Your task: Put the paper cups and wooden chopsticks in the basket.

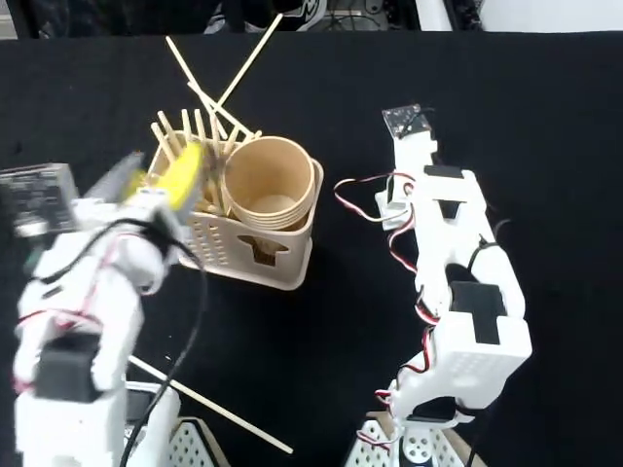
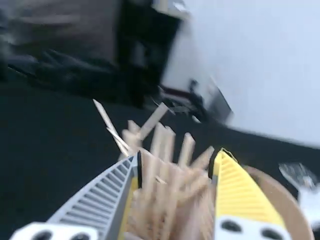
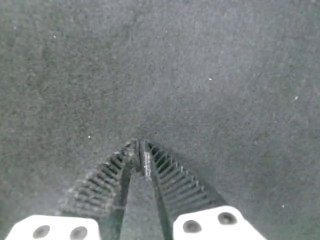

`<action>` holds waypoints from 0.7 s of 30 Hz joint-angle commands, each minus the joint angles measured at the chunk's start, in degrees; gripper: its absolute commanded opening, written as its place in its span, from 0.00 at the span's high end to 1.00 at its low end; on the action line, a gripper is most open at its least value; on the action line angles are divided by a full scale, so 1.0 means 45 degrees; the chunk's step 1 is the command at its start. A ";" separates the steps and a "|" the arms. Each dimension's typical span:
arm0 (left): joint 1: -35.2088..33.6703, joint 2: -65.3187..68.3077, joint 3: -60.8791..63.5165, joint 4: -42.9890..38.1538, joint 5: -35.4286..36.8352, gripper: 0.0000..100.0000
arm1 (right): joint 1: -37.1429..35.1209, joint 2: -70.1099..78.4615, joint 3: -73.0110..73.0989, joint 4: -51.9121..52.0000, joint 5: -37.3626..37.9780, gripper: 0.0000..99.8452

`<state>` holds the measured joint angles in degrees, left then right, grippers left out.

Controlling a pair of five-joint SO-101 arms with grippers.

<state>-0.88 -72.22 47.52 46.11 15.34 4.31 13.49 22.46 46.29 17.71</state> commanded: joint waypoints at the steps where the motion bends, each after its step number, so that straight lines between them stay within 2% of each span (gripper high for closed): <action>1: -0.3136 0.0000 -0.3683 0.2696 -0.1074 0.76 | -0.0156 -0.0068 -0.0049 -0.0176 0.0078 0.99; 6: -0.6574 0.0860 -0.4894 0.5841 -0.3497 0.76 | -0.0156 -0.0068 -0.0049 -0.0176 0.0078 0.99; 10: -0.8274 0.2598 -0.3956 0.6056 -0.4532 0.76 | -0.0156 -0.0068 -0.0049 -0.0176 0.0078 0.99; 14: -0.8059 0.5001 -0.2335 0.5685 -0.4767 0.75 | -0.0156 -0.0068 -0.0049 -0.0176 0.0078 0.99; 21: -0.5910 0.9143 -0.0264 0.3829 -0.8850 0.75 | -0.0176 -0.0068 -0.0049 -0.0176 0.0078 0.99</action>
<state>-32.35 -39.69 43.91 68.44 -14.73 4.31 13.49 22.46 46.29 17.71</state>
